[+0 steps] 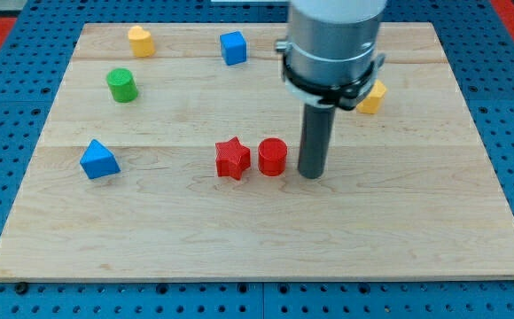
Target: Move the yellow heart left to the yellow hexagon
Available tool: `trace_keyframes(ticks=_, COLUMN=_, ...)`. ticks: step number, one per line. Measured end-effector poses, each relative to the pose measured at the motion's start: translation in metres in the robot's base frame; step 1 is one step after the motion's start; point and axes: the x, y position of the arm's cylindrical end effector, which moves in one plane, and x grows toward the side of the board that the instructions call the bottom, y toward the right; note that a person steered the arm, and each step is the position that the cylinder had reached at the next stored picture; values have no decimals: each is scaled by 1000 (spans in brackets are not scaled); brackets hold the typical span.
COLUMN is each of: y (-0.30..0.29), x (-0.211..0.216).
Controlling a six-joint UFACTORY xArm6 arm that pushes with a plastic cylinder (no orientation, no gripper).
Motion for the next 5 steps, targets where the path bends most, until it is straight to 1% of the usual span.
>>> trace_keyframes(ticks=1, y=4, x=-44)
trace_keyframes(ticks=2, y=-14, x=-82)
trace_keyframes(ticks=3, y=-75, x=-110)
trace_keyframes(ticks=5, y=-173, x=-183)
